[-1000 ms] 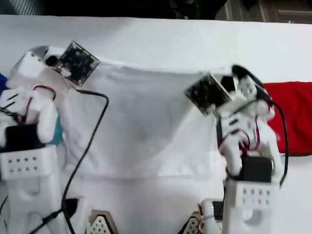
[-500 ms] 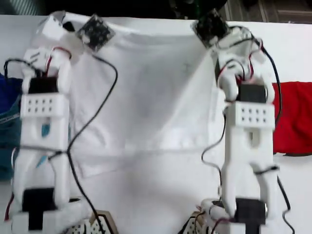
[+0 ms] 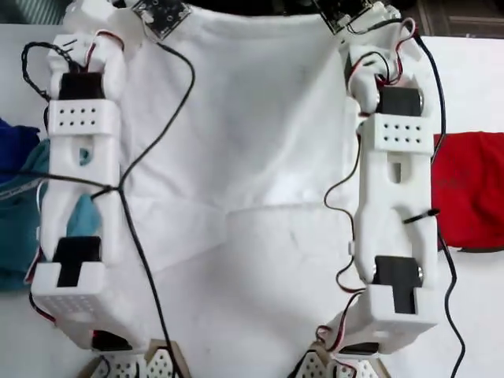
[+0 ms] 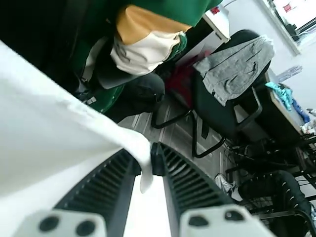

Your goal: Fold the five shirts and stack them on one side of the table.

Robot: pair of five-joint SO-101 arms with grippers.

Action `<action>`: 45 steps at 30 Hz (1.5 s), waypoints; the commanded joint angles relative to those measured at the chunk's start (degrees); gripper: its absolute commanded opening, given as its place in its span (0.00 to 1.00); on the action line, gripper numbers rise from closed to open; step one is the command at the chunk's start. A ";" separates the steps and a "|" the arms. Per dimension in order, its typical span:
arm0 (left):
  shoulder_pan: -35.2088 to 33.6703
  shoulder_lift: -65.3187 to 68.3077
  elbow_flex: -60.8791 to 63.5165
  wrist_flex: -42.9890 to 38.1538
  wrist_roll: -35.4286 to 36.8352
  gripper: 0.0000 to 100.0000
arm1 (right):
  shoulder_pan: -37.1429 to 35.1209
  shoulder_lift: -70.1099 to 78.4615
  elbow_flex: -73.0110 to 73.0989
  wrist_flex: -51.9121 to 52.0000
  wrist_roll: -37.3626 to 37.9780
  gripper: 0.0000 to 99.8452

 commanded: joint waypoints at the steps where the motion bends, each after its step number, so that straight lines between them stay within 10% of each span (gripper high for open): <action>1: 0.92 -0.57 -3.43 8.18 -0.53 0.02 | -1.10 -0.13 -2.90 3.47 -0.44 0.02; 23: 2.15 -5.85 -2.81 66.81 -0.53 0.02 | 3.30 -0.66 12.40 28.79 0.97 0.02; 45: 4.18 -13.14 34.02 65.41 -3.34 0.03 | 6.29 -0.13 23.65 31.43 10.20 0.02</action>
